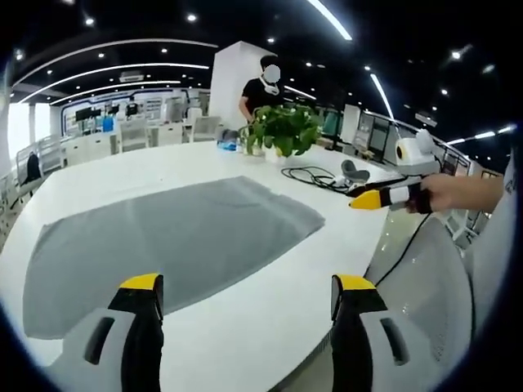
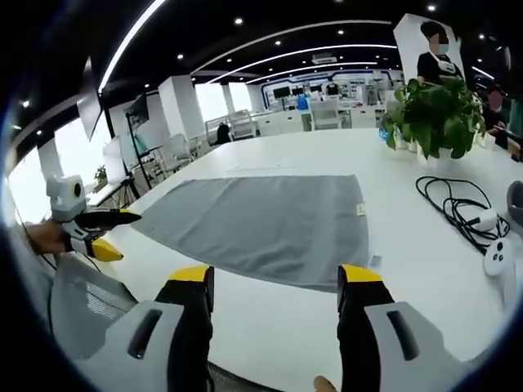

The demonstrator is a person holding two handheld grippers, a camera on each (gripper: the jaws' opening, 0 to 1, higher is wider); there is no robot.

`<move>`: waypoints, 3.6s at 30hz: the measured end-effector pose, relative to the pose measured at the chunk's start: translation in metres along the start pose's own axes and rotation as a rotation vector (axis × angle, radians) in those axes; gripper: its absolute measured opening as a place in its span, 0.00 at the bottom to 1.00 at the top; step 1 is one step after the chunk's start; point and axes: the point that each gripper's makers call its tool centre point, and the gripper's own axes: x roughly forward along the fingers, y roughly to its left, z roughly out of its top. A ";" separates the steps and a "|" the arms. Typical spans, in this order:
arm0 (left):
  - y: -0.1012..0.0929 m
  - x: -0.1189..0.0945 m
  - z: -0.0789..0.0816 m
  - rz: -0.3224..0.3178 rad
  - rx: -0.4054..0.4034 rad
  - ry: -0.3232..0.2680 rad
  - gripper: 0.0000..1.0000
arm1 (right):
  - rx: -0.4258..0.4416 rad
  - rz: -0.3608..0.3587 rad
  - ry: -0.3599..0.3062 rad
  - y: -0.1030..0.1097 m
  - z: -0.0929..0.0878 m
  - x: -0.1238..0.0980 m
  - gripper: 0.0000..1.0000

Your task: Fold the towel on the table until its edges align and the towel forms a compact rectangular stack.

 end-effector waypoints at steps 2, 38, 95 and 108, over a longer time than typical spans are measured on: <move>-0.003 0.004 0.003 -0.008 0.006 -0.003 0.86 | -0.002 -0.003 -0.007 -0.005 0.004 0.000 0.61; -0.085 0.102 0.056 -0.250 0.288 0.035 0.83 | -0.107 -0.003 -0.091 -0.077 0.091 0.021 0.59; -0.174 0.266 0.014 -0.568 0.470 0.172 0.27 | -0.079 0.075 -0.122 -0.169 0.133 0.179 0.49; -0.176 0.274 -0.001 -0.582 0.503 0.199 0.21 | -0.040 0.085 -0.121 -0.167 0.136 0.217 0.46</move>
